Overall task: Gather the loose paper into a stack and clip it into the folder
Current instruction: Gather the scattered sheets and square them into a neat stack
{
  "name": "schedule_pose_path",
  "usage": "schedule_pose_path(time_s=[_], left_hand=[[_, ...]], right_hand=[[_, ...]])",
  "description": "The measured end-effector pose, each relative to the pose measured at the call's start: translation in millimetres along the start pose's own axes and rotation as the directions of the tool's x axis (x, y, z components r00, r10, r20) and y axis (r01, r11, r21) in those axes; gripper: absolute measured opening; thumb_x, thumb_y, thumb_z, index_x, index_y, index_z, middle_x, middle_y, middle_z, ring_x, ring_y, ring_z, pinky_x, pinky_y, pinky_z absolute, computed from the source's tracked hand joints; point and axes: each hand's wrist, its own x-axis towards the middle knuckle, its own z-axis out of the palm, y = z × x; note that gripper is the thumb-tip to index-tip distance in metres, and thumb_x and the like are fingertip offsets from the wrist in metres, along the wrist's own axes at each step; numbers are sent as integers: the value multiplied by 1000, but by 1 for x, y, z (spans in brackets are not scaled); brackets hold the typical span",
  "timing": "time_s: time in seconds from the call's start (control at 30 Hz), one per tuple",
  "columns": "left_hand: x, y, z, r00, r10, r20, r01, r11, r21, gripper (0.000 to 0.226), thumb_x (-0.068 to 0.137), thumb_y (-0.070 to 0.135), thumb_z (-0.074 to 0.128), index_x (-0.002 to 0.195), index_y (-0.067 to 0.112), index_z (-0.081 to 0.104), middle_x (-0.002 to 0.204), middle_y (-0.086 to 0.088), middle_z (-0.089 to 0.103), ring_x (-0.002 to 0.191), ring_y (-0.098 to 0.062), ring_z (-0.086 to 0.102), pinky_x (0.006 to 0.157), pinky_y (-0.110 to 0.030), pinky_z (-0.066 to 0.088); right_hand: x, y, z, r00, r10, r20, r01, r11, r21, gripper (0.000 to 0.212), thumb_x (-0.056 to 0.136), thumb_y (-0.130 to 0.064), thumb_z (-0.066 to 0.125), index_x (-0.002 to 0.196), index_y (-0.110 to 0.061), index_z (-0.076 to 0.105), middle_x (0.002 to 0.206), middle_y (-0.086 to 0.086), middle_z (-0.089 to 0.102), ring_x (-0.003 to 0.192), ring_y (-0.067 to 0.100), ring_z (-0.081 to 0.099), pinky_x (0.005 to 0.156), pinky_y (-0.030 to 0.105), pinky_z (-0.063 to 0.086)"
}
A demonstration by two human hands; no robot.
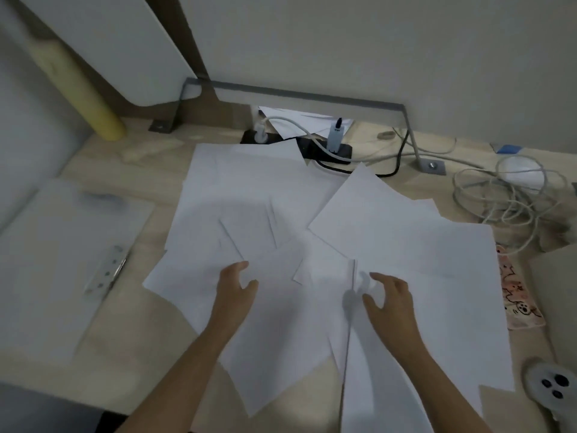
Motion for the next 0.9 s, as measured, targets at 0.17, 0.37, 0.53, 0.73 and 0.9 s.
schedule_pose_path(time_s=[0.17, 0.37, 0.53, 0.73, 0.9], left_hand=[[51, -25, -74, 983, -23, -184, 50, 989, 142, 49, 85, 10, 57, 133, 8, 46, 145, -16, 34, 132, -29, 35, 106, -37, 32], [77, -19, -92, 994, 31, -108, -25, 998, 55, 47, 91, 17, 54, 136, 13, 43, 145, -7, 35, 128, -22, 41, 92, -25, 36], [87, 12, -54, 990, 102, 93, -90, 988, -126, 44, 91, 14, 54, 134, 13, 44, 142, -7, 40, 131, -17, 39, 97, -20, 30], [109, 49, -6, 942, -58, 330, 147, 957, -252, 11, 88, 11, 55, 97, 15, 50, 96, 5, 50, 101, -19, 48, 84, -24, 31], [127, 58, 16, 930, -96, 355, 204, 939, -279, 16, 83, 9, 57, 75, 11, 43, 65, -2, 42, 62, -18, 45, 56, -19, 37]], right_hand=[[17, -63, 61, 965, -186, 184, 193, 981, -20, 49, 88, -24, 61, 134, -17, 46, 134, 8, 43, 125, 23, 41, 99, 20, 29], [45, -108, 96, 977, -120, 176, 144, 981, -131, 63, 89, -33, 57, 142, -12, 31, 150, 11, 25, 137, 28, 27, 109, 34, 27], [82, -105, 85, 998, 37, 43, -20, 939, -344, 73, 90, -38, 55, 145, -5, 20, 153, 23, 16, 142, 34, 18, 116, 38, 17], [96, -85, 88, 994, 111, -14, -101, 837, -537, 61, 87, -30, 53, 137, -2, 32, 127, 28, 44, 121, 39, 47, 87, 43, 51], [102, -72, 89, 1000, 3, -14, -11, 734, -679, 41, 60, 3, 78, 96, 8, 60, 79, 30, 61, 62, 38, 65, 36, 30, 48]])
